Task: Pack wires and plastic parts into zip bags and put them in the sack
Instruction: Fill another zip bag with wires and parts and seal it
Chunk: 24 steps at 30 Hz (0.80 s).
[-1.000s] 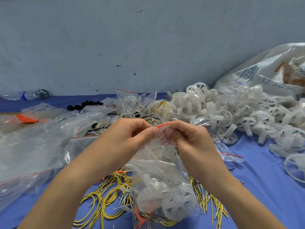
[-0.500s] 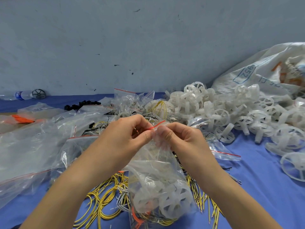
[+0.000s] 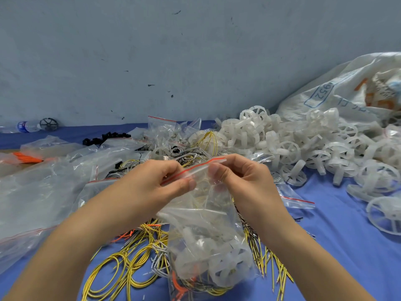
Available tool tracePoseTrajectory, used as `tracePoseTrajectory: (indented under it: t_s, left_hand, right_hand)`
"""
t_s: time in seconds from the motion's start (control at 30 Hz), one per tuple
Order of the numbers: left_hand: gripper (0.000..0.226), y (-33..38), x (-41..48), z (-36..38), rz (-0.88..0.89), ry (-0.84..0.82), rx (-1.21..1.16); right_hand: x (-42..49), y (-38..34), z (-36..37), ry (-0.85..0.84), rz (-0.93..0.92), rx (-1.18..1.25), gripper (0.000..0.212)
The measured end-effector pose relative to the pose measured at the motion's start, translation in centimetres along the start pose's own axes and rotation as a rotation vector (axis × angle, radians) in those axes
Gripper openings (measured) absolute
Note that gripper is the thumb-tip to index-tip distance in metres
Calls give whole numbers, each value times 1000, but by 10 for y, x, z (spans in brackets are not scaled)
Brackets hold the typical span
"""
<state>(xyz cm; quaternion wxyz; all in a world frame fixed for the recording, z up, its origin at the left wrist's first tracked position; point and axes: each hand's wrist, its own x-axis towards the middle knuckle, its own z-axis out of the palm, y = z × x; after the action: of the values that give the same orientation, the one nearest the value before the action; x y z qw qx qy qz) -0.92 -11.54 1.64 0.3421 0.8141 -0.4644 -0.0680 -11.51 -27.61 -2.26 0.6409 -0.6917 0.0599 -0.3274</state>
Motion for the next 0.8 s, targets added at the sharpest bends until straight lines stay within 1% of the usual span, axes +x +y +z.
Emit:
tracePoseTrajectory:
  t_s: [0.07,0.13,0.3,0.5,0.6,0.73,0.8]
  left_hand:
    - [34,-5,-2,-8,-35,-40,-37]
    - [38,-8,-3,-14,-49,-38,-58]
    - [34,-10,-4,-19,-23,-35,-103]
    - [23,-16,-4,-26,-48,67,-140]
    - [20,-22,-2,-26,-83,112,-227]
    - [25,-31,3,-18,-146,158,-369]
    - [22,-31,5,-10,-143,192,-444]
  right_hand:
    - [2,-2,-4,23,11,15,7]
    - [5,-3,-8,48,19,38,9]
    - [7,-2,-13,72,50,101,10]
    - [12,1,-18,168,59,165,9]
    - [15,3,-23,218,59,196,8]
    - [21,5,-32,287,92,236,9]
    - [23,7,-35,298,105,247,9]
